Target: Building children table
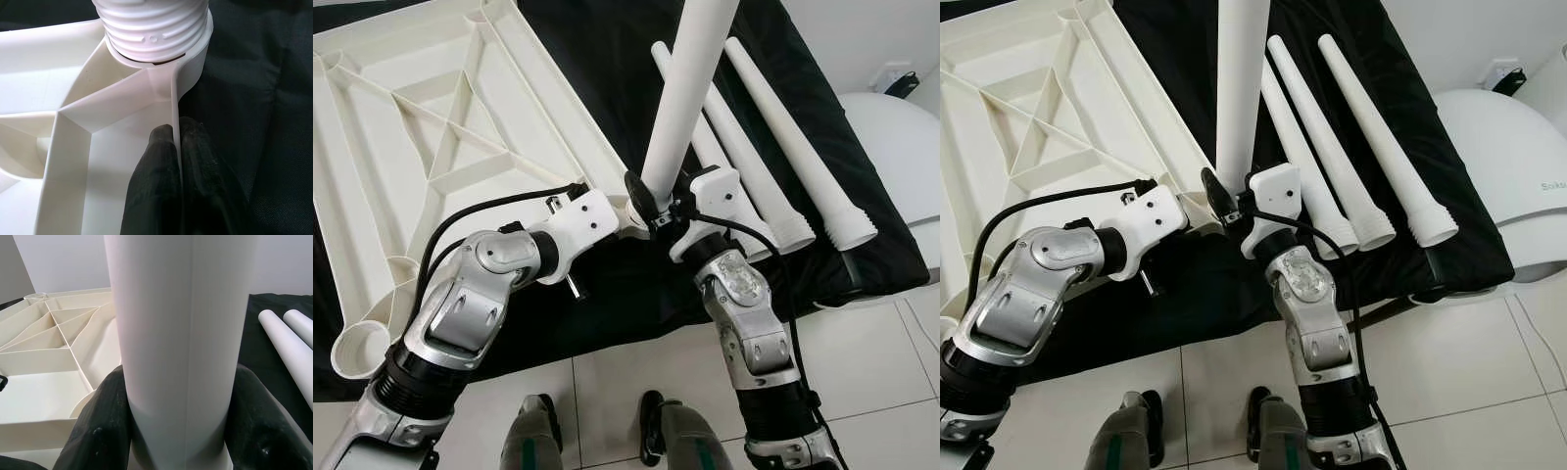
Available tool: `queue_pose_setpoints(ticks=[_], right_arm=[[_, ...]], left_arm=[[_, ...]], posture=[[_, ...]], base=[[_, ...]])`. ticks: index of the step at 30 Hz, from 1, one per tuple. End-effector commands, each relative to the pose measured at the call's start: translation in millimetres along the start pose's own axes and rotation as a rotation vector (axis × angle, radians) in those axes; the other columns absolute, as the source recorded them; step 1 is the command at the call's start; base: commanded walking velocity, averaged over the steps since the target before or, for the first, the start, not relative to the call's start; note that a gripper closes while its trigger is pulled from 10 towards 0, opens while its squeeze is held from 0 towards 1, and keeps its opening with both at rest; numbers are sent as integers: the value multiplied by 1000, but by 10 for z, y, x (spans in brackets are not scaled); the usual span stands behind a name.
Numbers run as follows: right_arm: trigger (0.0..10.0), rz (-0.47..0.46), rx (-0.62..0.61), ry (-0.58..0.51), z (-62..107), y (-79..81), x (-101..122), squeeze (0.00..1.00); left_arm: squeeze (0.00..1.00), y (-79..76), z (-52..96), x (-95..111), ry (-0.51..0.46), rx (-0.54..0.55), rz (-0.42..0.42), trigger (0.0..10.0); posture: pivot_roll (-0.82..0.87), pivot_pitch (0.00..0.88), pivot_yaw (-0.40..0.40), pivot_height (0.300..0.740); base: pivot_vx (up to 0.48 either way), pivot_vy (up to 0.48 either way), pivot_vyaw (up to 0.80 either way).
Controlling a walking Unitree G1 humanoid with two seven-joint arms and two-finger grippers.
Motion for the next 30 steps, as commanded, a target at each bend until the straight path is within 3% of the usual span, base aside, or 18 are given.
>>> queue_pose_setpoints(ticks=[1, 9, 10, 11, 12, 22, 23, 27, 28, 30], right_arm=[[0, 1, -92, 85, 147, -32, -202, 0], [0, -11, -164, 103, 177, -34, -235, 0], [4235, -28, -171, 116, 183, -17, -256, 0], [4235, -28, -171, 116, 183, -17, -256, 0], [10000, -47, -173, 125, 187, -8, -273, 0], [10000, -31, -136, 122, 154, -70, -263, 0], [10000, -29, -130, 120, 148, -101, -255, 929], [10000, -29, -130, 120, 148, -101, -255, 929], [10000, -34, -116, 116, 141, -140, -247, 1000], [10000, -44, -107, 115, 132, -180, -241, 1000]], left_arm=[[0, 214, 54, -372, 170, 174, 46, 10000], [0, 221, 55, -369, 169, 175, 45, 10000], [0, 224, 56, -368, 169, 175, 44, 10000], [0, 224, 56, -368, 169, 175, 44, 10000], [0, 227, 56, -368, 169, 175, 42, 10000], [0, 231, 56, -362, 167, 175, 40, 10000], [0, 232, 58, -361, 167, 175, 40, 10000], [0, 232, 58, -361, 167, 175, 40, 10000], [0, 233, 59, -359, 166, 175, 40, 10000], [0, 234, 57, -356, 165, 175, 39, 10000]], posture=[[57, 273, -21, 740], [59, 274, -18, 740], [59, 274, -17, 740], [59, 274, -17, 740], [58, 274, -16, 740], [58, 272, -16, 740], [58, 270, -17, 740], [58, 270, -17, 740], [57, 269, -15, 740], [57, 269, -15, 740]], base=[[0, 0, 0], [0, 0, 0], [0, 0, 0], [0, 0, 0], [0, 0, 0], [0, 0, 0], [0, 0, 0], [0, 0, 0], [0, 0, 0], [0, 0, 0]])
Point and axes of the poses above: a point about 5 cm out from each wrist's last joint towards the gripper, its own z axis pointing back from the gripper into the wrist, its own x axis along the axis of the wrist's last joint, y = z × x, the point moved 4 cm from there along -z, pointing out of the wrist towards the gripper, and after that the axes turned 7 degrees about -z, right-handed, at the moved point
